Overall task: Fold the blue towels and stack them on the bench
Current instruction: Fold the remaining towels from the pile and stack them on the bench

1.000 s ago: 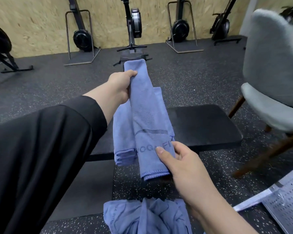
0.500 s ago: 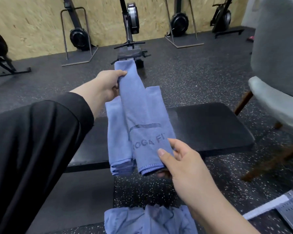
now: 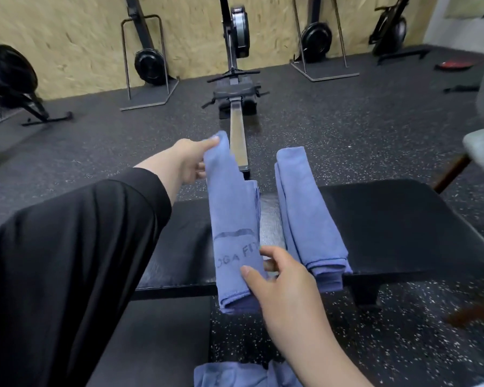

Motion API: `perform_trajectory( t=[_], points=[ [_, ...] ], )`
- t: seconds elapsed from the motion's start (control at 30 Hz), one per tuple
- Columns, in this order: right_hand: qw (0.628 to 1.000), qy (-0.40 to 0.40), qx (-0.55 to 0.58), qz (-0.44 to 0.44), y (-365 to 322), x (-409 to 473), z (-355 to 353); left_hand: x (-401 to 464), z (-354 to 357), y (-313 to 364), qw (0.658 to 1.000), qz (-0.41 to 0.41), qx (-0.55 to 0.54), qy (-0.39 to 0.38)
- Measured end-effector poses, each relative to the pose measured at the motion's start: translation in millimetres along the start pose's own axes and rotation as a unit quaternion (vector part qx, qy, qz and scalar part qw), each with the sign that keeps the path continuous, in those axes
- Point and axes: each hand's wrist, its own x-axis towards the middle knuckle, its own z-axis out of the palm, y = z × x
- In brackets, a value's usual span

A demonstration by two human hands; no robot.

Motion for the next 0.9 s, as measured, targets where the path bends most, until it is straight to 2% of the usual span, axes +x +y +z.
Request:
perform_trajectory(
  t=[0.07,0.1,0.17,0.3,0.4,0.63,0.77,0.9],
  points=[
    [0.992,0.003,-0.123,-0.011,7.3,6.0,3.9,-8.5,7.4,-16.2,0.986,0.036,0.161,0.01],
    [0.988,0.003,-0.151,-0.014,9.3,7.0,5.2,-14.7,11.2,-26.4,0.973,0.064,0.22,0.029],
    [0.984,0.013,-0.177,-0.029,9.9,5.6,5.4,-26.1,18.8,-47.8,0.957,0.116,0.262,0.051],
    [0.962,0.021,-0.249,-0.11,12.2,3.7,6.0,-48.6,19.9,-73.4,0.957,0.155,0.236,0.065],
    [0.955,0.014,-0.267,-0.126,15.6,3.6,3.9,-73.5,23.4,-82.6,0.966,0.153,0.203,0.052],
    [0.96,0.005,-0.233,-0.154,8.5,-7.0,-5.6,-137.1,31.3,-97.8,0.985,0.136,0.1,0.029],
    [0.96,0.002,-0.222,-0.168,5.4,-16.1,-14.0,-164.4,27.9,-98.9,0.99,0.107,0.092,0.023],
    [0.96,0.01,-0.215,-0.178,2.2,-28.7,-25.6,-198.7,28.9,-95.7,0.986,0.122,0.11,0.031]
  ],
)
